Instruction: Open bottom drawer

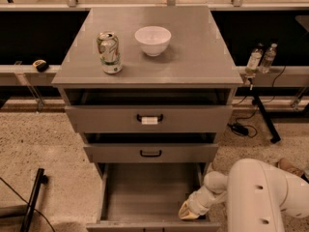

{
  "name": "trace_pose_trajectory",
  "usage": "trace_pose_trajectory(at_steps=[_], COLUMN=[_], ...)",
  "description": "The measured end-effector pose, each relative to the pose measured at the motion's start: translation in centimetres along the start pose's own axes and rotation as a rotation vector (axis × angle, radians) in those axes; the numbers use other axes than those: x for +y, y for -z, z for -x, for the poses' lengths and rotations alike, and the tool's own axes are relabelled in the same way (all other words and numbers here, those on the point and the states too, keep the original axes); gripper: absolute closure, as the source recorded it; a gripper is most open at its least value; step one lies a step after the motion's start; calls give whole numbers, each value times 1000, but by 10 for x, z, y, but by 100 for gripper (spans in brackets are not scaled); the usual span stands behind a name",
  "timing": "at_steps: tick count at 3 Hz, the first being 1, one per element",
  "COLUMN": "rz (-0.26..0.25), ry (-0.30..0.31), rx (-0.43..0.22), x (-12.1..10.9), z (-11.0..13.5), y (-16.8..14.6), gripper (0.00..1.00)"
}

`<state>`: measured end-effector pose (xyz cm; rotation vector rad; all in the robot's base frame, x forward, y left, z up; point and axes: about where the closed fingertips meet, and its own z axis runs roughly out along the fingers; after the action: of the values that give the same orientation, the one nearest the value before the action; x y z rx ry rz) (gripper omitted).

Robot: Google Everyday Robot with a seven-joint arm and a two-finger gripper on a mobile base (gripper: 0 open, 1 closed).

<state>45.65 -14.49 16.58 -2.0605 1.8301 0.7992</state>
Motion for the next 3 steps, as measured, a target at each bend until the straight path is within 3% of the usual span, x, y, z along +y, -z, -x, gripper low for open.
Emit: trace_pose_trajectory(at_steps=[1,2,3], rz=[0,-82,-225], ry=[0,62,136], rx=[0,-63,-137], x=[-3,4,21], z=[0,27,58], y=[1,30,64], gripper=[100,100,100])
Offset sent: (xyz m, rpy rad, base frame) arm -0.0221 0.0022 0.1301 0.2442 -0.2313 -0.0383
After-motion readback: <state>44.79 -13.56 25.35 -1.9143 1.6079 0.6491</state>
